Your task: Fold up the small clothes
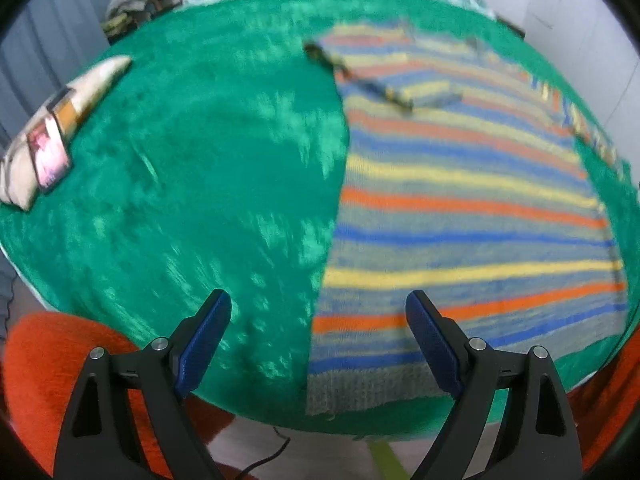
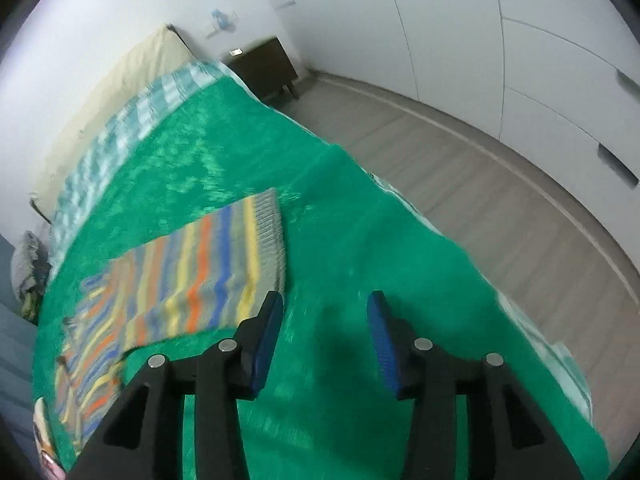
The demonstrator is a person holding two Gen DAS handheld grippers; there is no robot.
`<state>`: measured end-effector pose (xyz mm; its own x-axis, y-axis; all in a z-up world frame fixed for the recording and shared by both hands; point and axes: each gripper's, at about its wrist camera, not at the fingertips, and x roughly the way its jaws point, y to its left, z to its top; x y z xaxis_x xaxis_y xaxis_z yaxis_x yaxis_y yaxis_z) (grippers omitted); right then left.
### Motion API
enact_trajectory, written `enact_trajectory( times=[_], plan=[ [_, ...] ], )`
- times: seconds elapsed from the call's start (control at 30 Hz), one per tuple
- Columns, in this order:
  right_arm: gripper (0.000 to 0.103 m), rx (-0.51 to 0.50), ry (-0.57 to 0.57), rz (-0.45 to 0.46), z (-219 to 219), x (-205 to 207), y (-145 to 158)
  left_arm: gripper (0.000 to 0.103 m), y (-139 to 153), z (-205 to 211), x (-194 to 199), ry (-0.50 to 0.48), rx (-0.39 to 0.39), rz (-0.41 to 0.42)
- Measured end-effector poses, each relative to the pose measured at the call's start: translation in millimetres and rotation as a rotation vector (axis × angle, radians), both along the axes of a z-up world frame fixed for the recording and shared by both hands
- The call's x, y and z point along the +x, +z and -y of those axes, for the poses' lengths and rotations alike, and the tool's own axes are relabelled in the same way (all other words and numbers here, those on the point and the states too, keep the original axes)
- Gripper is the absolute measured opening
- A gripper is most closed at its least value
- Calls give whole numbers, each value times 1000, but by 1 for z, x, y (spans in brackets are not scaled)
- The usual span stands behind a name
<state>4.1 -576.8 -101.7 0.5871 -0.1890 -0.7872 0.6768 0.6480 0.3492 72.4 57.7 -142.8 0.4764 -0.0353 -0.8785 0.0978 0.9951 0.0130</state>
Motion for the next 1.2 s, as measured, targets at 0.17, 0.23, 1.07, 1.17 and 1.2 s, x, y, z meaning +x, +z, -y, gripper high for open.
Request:
enact_trajectory(
  times=[0.17, 0.23, 1.07, 1.17, 1.2],
  plan=[
    [57, 41, 181, 140, -72, -31, 32, 92, 57, 25, 28, -138, -54, 96],
    [57, 41, 330, 145, -116, -27, 37, 95, 68, 46, 54, -243, -50, 108],
    [57, -74, 869, -33, -289, -18, -12, 4, 42, -128, 240, 412, -259, 57],
    [57, -67, 881, -61, -293, -15, -19, 4, 20, -172, 246, 537, -279, -15],
    [57, -65, 882, -68, -294, -11, -21, 4, 14, -173, 247, 528, -271, -30]
  ],
)
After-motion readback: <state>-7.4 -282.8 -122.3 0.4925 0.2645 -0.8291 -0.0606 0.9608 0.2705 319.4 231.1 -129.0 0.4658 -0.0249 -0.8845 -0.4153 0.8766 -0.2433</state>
